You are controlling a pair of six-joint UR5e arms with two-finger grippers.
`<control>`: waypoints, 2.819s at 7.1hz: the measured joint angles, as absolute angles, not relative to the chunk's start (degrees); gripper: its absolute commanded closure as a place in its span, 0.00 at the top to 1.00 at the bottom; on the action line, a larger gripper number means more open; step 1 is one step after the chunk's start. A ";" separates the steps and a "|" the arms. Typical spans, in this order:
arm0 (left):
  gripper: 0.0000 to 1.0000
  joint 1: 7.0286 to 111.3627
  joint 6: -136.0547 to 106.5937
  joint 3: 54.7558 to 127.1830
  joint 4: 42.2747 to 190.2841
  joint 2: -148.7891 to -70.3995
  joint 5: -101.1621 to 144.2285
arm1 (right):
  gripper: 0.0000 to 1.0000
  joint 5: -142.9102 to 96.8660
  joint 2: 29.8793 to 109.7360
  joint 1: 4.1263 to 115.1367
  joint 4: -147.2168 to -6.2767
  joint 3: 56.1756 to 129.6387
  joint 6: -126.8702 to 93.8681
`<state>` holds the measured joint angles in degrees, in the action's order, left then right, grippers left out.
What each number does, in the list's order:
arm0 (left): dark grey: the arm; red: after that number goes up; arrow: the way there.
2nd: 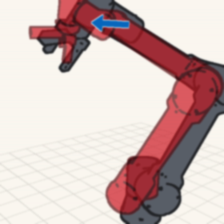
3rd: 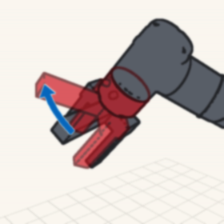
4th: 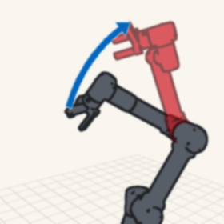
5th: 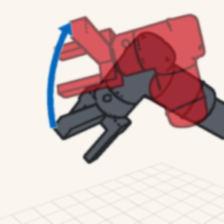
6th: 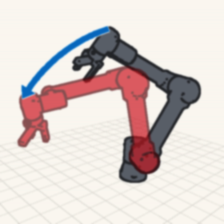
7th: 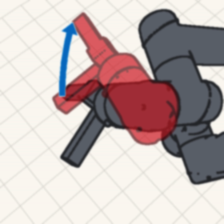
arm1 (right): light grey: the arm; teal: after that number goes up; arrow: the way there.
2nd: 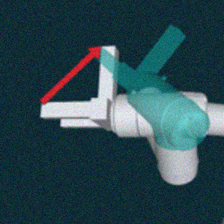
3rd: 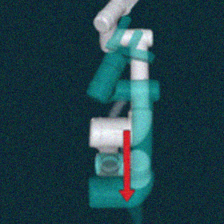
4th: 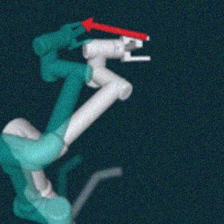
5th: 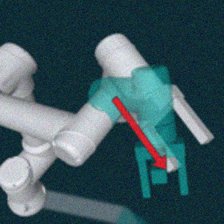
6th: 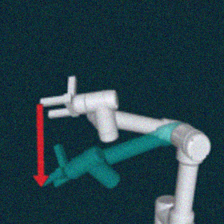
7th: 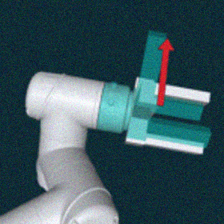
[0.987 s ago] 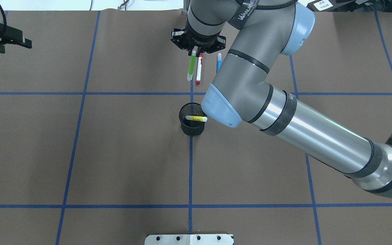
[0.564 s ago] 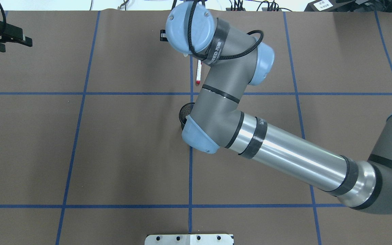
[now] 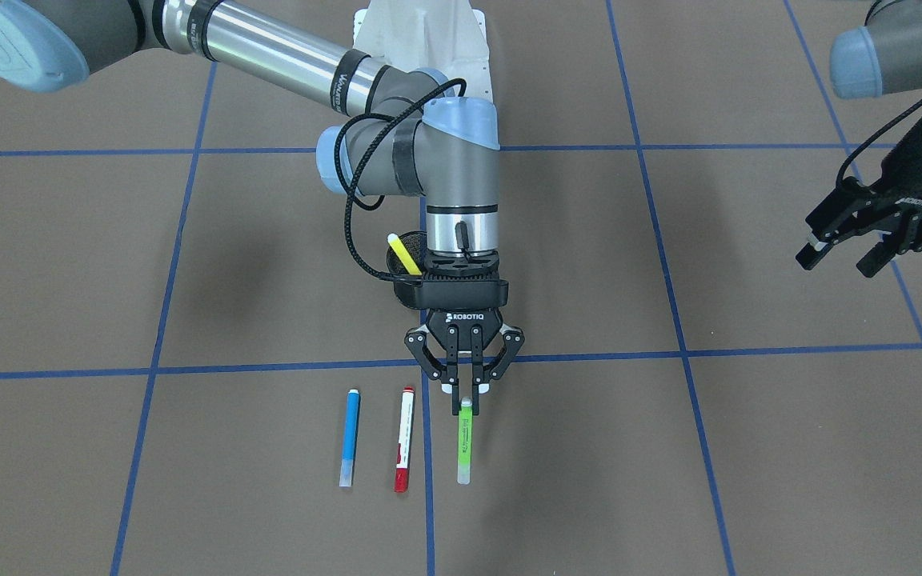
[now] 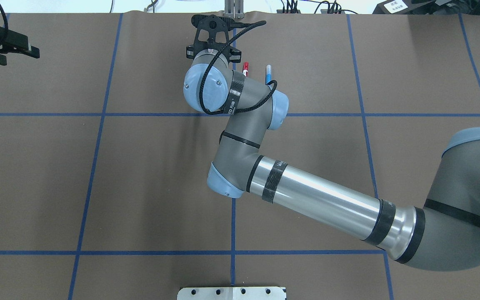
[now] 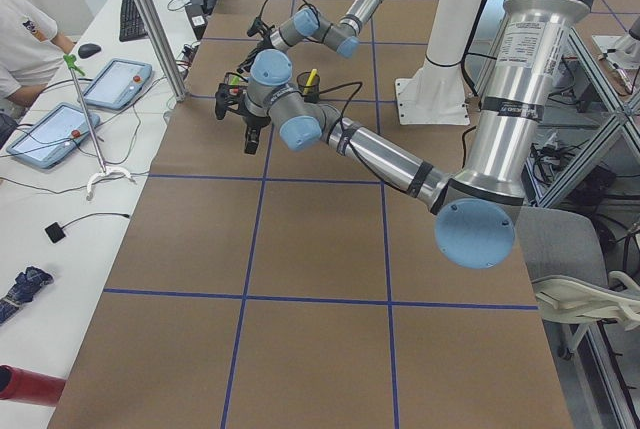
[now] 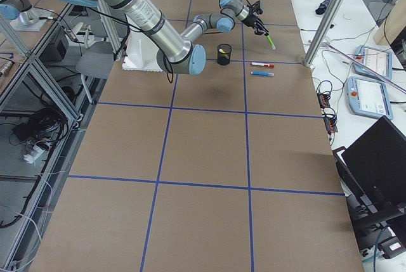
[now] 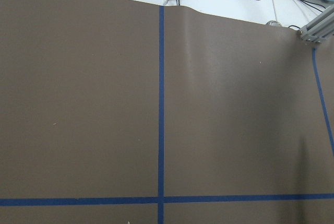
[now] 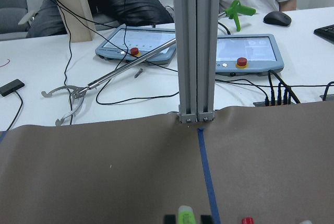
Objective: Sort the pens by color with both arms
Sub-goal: 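Set the green marker down near the other markers with the right gripper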
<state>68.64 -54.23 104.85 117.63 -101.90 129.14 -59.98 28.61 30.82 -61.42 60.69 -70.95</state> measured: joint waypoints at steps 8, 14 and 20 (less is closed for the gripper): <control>0.99 68.38 -54.31 104.15 117.51 -102.77 129.11 | 0.00 -57.73 26.98 29.90 -57.67 52.69 -70.58; 0.99 68.30 -54.23 103.87 117.51 -102.83 129.13 | 0.77 -59.46 26.95 30.18 -57.09 53.22 -70.51; 0.99 63.69 -64.94 104.74 100.68 -115.93 128.18 | 0.98 -88.26 37.78 42.01 -65.31 80.92 -76.38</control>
